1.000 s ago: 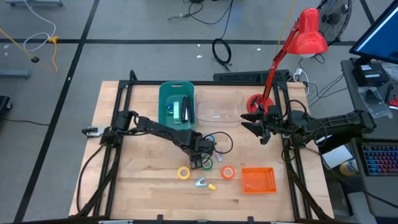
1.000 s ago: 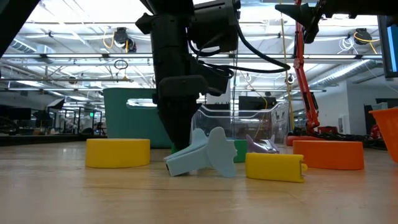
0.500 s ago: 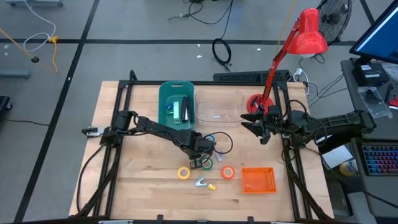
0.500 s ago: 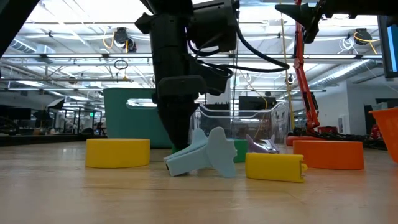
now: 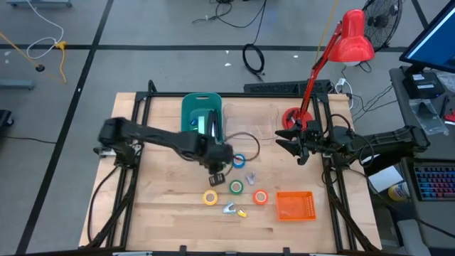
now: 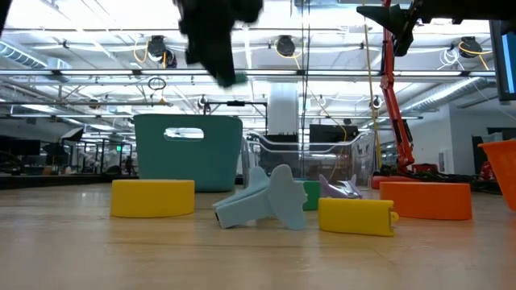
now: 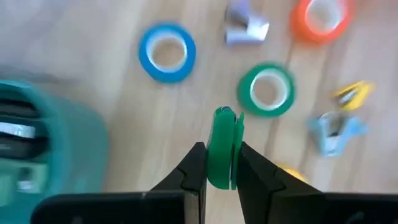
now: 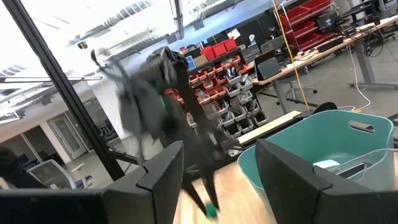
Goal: Pick and place Stapler, Stapler remover, tape
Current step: Put the small green stapler into the blue bin
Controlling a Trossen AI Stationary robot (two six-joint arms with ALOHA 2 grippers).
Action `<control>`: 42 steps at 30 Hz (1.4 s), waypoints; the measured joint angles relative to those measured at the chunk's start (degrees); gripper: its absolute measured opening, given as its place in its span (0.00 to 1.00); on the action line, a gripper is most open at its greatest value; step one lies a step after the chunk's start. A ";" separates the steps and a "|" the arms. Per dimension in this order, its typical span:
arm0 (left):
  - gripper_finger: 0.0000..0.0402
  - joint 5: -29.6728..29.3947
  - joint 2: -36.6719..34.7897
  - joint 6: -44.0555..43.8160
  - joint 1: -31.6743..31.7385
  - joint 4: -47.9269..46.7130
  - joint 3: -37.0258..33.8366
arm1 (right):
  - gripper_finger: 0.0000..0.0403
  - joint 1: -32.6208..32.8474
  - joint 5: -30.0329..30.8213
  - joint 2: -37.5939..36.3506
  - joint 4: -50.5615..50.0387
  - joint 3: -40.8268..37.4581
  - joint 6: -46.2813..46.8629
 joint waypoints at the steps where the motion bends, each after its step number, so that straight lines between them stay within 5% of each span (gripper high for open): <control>1: 0.14 -1.26 -1.75 -0.04 0.26 -0.16 0.02 | 0.48 0.01 0.00 0.00 0.01 0.00 -0.02; 10: 0.14 -12.05 -10.52 0.33 12.31 -1.08 0.09 | 0.48 0.00 0.00 0.00 0.01 0.00 -0.11; 23: 0.14 -8.76 -2.92 2.34 35.53 -4.62 0.09 | 0.48 -0.01 -0.02 0.02 0.00 0.00 -0.13; 37: 0.14 -8.24 8.64 13.29 36.29 -4.95 0.09 | 0.48 0.00 0.00 0.02 -0.01 0.00 -0.13; 42: 0.14 -16.25 10.99 17.83 35.60 -6.66 0.09 | 0.48 0.01 0.00 0.02 0.01 0.00 -0.13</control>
